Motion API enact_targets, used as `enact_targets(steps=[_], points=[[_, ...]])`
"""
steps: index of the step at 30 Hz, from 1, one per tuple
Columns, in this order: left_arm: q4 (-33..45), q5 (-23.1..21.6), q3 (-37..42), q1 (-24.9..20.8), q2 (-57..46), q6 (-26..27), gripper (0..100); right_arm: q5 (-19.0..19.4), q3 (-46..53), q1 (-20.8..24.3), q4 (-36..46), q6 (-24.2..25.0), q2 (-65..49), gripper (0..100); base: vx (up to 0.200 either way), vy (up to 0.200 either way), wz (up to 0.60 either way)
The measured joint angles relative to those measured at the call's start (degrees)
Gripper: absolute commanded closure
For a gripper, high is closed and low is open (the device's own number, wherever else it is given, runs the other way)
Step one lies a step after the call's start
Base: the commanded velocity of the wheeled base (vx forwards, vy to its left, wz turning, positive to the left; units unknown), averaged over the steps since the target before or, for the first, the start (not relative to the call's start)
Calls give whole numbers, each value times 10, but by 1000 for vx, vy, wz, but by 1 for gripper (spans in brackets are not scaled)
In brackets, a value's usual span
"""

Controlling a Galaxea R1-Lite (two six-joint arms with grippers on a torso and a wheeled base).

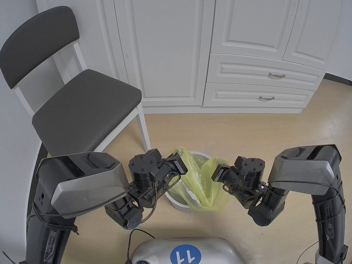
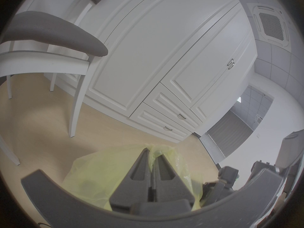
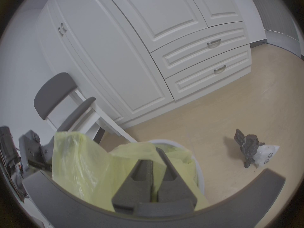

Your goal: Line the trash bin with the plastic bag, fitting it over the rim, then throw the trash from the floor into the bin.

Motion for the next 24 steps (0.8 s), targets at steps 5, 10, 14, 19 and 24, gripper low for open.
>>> enact_targets(steps=[5, 10, 14, 19, 24], points=[[0, -1, -1, 2, 6, 0, 100, -1, -1, 3, 0, 0, 15, 100, 0, 0, 0], [0, -2, -1, 3, 10, 1, 100, 0, 16, 9, 0, 3, 12, 100, 0, 0, 0], [0, -4, 3, 1, 12, 3, 100, 0, 35, 31, 0, 11, 18, 100, 0, 0, 0], [0, -14, 19, -9, 14, 4, 100, -15, 40, 47, 0, 11, 35, 100, 0, 0, 0], [0, -43, 16, -15, 13, 9, 100, -18, 44, 37, 0, 14, 12, 100, 0, 0, 0]])
